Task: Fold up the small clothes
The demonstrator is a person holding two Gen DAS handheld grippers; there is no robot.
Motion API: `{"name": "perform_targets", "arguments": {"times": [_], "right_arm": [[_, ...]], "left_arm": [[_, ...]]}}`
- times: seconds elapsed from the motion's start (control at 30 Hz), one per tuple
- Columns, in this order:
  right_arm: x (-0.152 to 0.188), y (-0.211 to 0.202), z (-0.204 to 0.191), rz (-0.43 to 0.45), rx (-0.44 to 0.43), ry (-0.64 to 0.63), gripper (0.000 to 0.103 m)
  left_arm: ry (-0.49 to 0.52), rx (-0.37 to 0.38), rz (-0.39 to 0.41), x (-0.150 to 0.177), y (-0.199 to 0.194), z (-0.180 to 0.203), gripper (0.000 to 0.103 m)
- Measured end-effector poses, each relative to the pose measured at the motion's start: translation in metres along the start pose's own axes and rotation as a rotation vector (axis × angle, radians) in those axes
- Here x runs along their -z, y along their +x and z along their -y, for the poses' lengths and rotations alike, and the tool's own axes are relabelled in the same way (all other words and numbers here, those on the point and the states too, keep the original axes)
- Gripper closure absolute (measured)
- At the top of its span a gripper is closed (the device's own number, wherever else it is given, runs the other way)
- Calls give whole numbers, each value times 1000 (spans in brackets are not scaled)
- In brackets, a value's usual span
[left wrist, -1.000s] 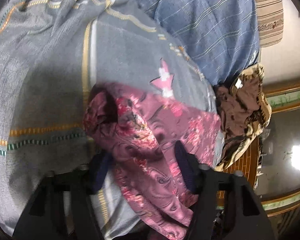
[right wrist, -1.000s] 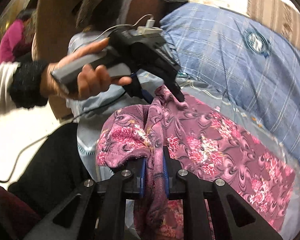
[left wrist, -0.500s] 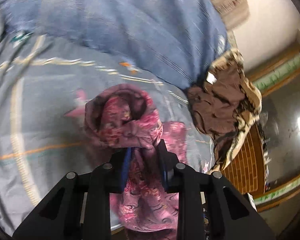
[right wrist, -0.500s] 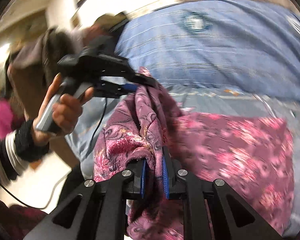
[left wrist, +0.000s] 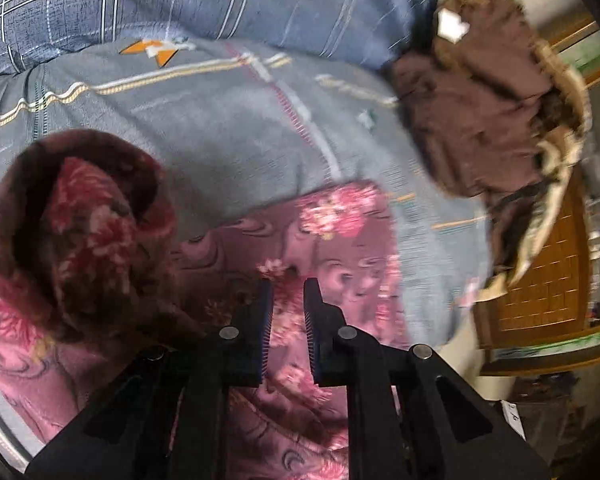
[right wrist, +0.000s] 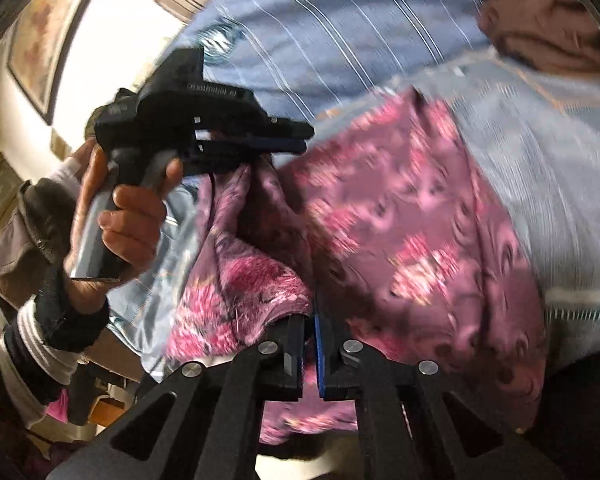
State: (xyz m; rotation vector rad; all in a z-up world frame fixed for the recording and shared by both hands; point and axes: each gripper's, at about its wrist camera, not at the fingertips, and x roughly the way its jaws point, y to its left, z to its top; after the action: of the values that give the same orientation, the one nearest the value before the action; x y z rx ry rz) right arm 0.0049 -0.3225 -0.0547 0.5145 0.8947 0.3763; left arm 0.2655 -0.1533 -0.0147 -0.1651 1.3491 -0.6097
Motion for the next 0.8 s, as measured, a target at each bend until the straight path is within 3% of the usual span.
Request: {"name": "perform_targets", "arguments": {"times": [0.07,0.17,0.2,0.23,0.27,0.3,0.33,0.4,0.5,0.57,0.67,0.8], "right_arm": [[0,7,12,-40,14,49,93],[-1,-3,22,-44,-17,90,91],[-3,-11,23,-24,-18,81,88],[-5,-21,23,2,-17,69,82],[-8,-29,23,25,-25,66,78],[-11,-35,24,44,-47,67,65],[-13,-37,23,56,-67,67,56],[-23,-36,19,70,-127,55,50],[-32,-14,4,14,-204,11,39],[-38,12,-7,-40,-209,-35,39],[-41,38,-14,-109,-169,-68,39],[-37,53,-18,-159,-165,-99,39]], "left_arm": [[-24,-7,-36,-2,2,-5,90],[-39,48,-54,-4,-22,-9,90],[-24,67,-39,-7,-36,-9,84],[6,78,-13,-8,-56,-8,77],[20,74,3,-10,-68,-8,51],[32,67,23,-11,-80,-10,34],[41,69,36,-11,-91,-11,34],[58,74,12,-12,-98,-12,34],[69,16,-50,-9,-86,-13,34],[65,-32,-76,-9,-76,-13,34],[41,-36,-77,-7,-81,-11,34],[71,-101,-18,-3,-114,-2,34]]}}
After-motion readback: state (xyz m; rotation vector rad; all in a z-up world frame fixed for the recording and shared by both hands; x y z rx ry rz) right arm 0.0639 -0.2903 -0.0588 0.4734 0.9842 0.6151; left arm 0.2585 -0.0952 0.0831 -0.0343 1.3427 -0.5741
